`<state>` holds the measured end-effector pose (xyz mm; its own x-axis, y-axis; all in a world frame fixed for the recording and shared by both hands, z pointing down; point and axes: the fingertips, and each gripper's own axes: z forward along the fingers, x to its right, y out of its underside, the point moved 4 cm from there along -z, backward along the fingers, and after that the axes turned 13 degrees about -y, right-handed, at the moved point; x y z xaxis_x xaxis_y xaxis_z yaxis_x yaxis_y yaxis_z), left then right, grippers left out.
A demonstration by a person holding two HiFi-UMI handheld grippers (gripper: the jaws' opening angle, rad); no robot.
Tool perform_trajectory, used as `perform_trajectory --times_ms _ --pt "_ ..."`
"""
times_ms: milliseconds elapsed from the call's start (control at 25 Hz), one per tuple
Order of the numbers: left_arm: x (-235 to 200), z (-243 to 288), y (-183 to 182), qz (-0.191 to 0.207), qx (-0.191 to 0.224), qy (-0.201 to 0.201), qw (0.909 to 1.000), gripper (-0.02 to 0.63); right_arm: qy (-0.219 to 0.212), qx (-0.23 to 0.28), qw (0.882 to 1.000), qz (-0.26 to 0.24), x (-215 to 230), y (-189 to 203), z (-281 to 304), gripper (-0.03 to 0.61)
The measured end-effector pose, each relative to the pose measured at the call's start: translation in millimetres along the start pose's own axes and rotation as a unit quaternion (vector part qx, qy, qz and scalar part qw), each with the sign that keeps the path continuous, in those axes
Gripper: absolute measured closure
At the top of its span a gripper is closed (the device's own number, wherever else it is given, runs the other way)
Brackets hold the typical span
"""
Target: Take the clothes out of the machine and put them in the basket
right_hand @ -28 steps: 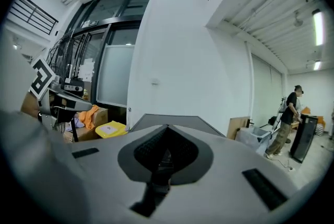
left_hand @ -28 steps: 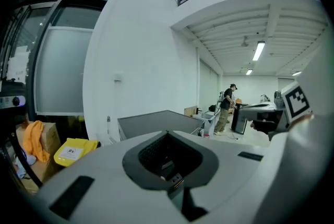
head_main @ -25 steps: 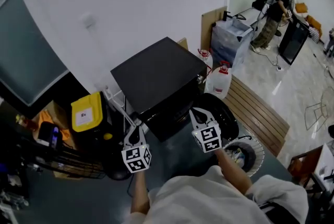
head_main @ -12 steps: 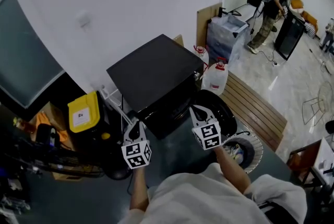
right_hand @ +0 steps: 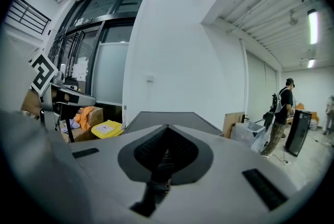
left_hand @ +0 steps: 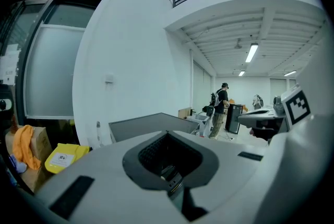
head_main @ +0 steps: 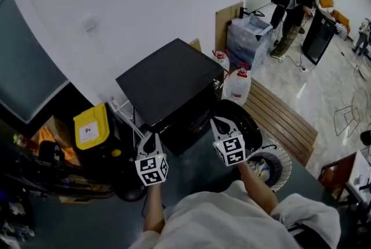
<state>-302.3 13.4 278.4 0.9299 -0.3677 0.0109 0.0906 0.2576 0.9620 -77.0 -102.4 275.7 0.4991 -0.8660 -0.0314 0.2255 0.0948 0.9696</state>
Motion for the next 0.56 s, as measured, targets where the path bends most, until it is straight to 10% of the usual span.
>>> perform_trajectory --times_ms 560 --pt "1.2 -0.4 -2.3 0.004 0.0 0.005 1.0 0.594 -0.007 -0.014 1.0 -0.007 -6.0 0.3 1.4 0.557"
